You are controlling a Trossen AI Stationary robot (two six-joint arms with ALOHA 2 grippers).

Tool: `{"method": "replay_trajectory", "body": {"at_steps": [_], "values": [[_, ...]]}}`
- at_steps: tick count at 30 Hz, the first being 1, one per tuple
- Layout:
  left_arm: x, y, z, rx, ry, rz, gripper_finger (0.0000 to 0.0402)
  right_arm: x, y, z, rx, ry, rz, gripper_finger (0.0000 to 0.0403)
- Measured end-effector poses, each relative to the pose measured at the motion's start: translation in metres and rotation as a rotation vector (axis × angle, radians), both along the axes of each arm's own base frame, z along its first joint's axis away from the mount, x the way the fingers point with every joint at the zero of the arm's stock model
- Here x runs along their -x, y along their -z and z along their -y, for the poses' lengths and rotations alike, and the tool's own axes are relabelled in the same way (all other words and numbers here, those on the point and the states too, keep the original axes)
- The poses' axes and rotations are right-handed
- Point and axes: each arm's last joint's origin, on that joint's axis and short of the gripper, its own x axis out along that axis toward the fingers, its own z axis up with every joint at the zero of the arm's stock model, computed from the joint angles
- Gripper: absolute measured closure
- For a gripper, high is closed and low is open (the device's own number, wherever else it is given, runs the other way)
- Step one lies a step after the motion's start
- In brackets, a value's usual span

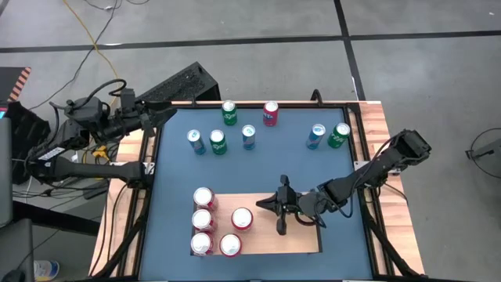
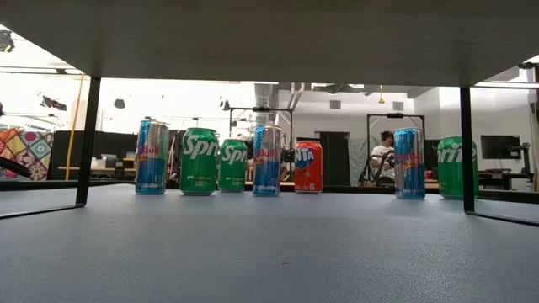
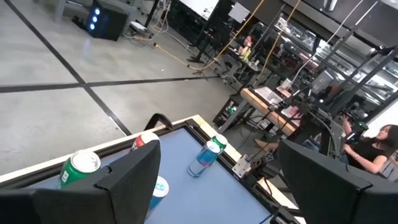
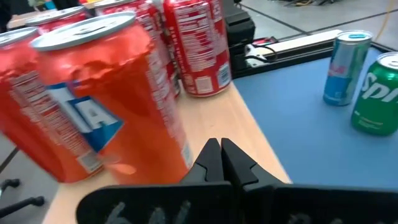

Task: Place canned beverage on shelf
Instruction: Put the bottom orange soda can on the shelf aligned with the other orange soda can

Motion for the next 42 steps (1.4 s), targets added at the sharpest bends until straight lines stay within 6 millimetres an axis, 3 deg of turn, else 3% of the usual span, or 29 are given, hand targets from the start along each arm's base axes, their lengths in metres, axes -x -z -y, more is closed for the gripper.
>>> {"method": "replay_trajectory", "body": {"at_steps": [42], "values": [[0.0004, 0.0008, -0.0004, 0.013, -0.018, -0.001, 0.0093, -0.0027, 0.0000, 0.0029, -0.028, -0.069, -0.008, 0.0403]]}}
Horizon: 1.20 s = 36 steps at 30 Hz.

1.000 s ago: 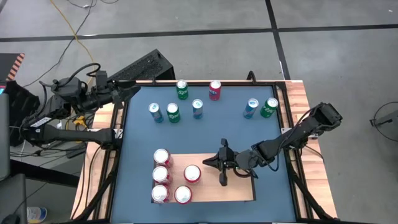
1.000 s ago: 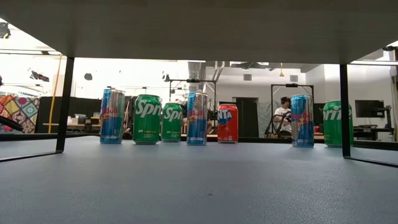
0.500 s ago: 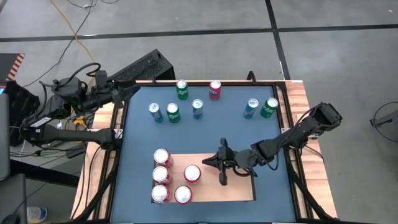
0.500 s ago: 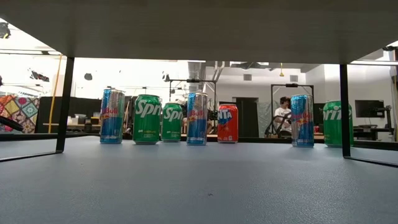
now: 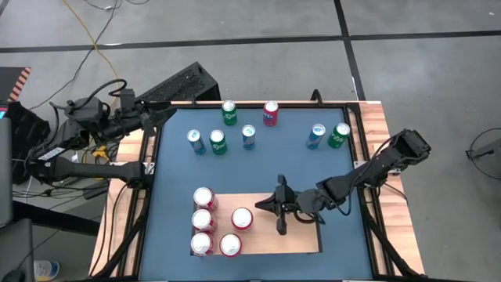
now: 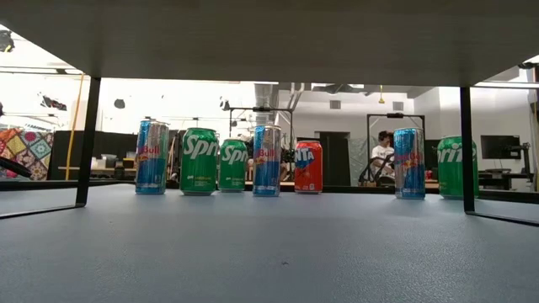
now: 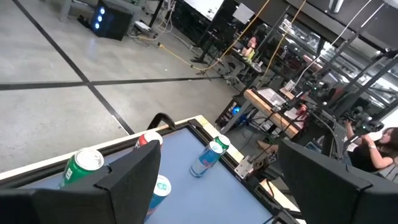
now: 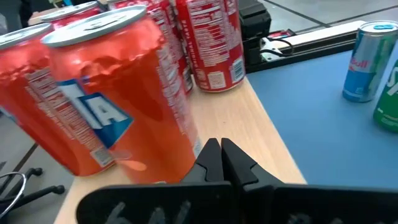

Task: Place canned beverage on shelf
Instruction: Put the bottom orange soda can on the shelf aligned with the other orange soda can

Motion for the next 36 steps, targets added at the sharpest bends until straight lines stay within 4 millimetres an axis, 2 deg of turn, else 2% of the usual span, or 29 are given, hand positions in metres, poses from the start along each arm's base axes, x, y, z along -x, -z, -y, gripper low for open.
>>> {"method": "replay_trajectory", "body": {"at_steps": [36], "values": [[0.0001, 0.0008, -0.0001, -0.006, -0.004, -0.012, 0.0093, -0.0001, -0.0004, 0.0000, -0.001, 0.002, 0.005, 0.0403]]}}
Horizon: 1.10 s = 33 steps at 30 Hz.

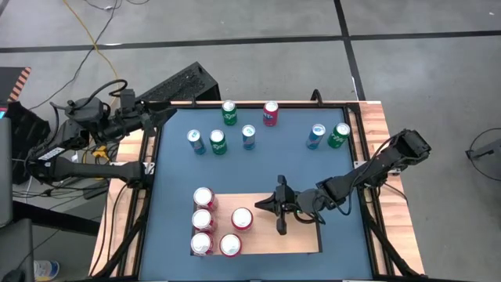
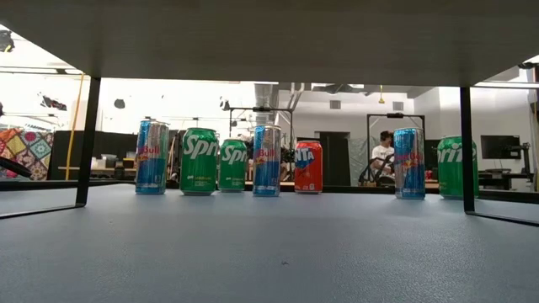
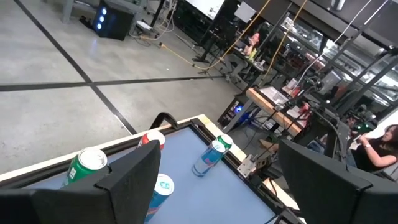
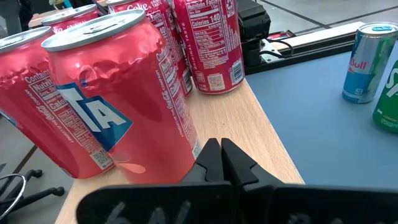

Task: Place canned beverage on shelf
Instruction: Put the bottom orange soda can on the shelf aligned with the other orange soda can

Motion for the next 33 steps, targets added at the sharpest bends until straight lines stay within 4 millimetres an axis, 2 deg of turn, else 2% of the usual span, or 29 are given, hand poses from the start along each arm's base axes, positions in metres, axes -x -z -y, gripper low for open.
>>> {"method": "replay_trajectory", "body": {"at_steps": [12, 17, 24, 30, 33], "values": [[-0.002, -0.001, 0.009, 0.001, 0.087, 0.014, 0.0093, -0.001, 0.000, 0.002, 0.000, 0.006, 0.000, 0.0403], [-0.002, -0.007, 0.013, -0.049, 0.142, 0.050, 0.0093, -0.002, 0.000, 0.005, 0.000, 0.016, 0.000, 0.0403], [-0.003, -0.007, 0.017, -0.067, 0.188, 0.040, 0.0093, 0.002, -0.006, 0.000, 0.030, -0.008, 0.026, 0.0403], [0.002, -0.008, 0.017, -0.061, 0.189, 0.059, 0.0093, 0.013, -0.017, -0.015, 0.031, -0.204, 0.054, 0.0403], [0.003, -0.008, 0.018, -0.060, 0.201, 0.065, 0.0093, 0.016, -0.018, -0.020, -0.010, -0.228, 0.052, 0.0403]]}}
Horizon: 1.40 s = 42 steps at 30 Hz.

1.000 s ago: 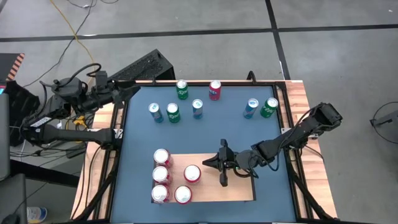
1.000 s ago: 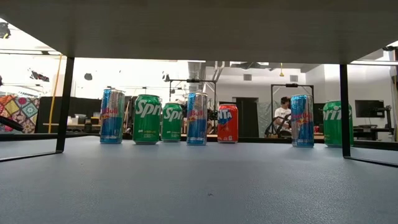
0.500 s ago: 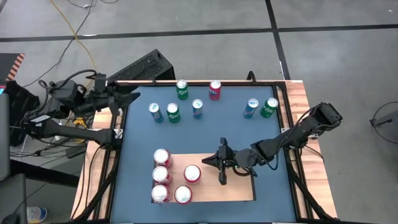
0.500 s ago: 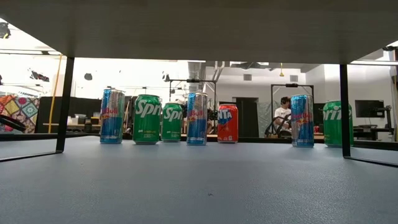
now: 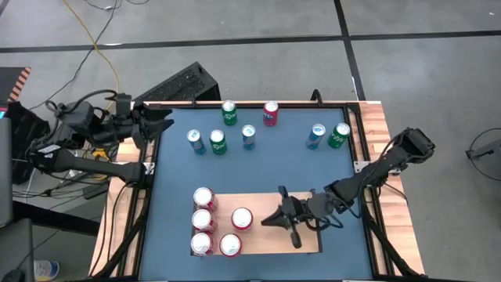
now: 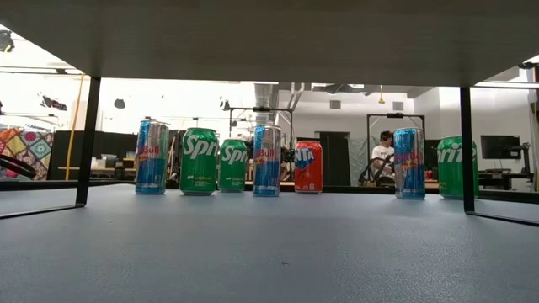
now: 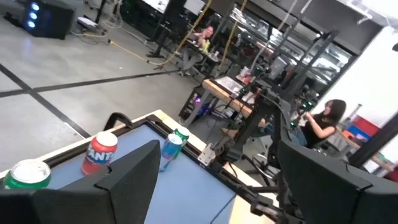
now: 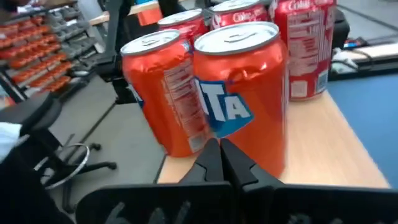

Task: Place canned beverage on shelf
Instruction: Put the bottom orange soda can on the shelf aligned with the other orange soda can

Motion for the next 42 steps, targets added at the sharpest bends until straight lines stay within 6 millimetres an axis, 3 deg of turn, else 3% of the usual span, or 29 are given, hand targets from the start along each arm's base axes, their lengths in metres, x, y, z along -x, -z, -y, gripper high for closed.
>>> {"method": "replay_trajectory", "body": {"at_steps": [8, 20, 32, 42], "values": [[0.000, 0.002, 0.001, 0.000, 0.050, -0.018, 0.0093, -0.007, 0.015, -0.013, -0.066, 0.170, -0.025, 0.0403], [0.000, 0.004, 0.001, -0.002, 0.050, -0.044, 0.0093, -0.033, 0.024, -0.035, -0.015, 0.192, -0.084, 0.0403], [0.000, 0.004, 0.001, -0.001, 0.040, -0.045, 0.0093, -0.036, 0.023, -0.029, 0.008, 0.197, -0.092, 0.0403], [0.000, 0.004, 0.001, 0.002, 0.040, -0.044, 0.0093, -0.023, 0.014, -0.026, 0.005, 0.264, -0.135, 0.0403]]}}
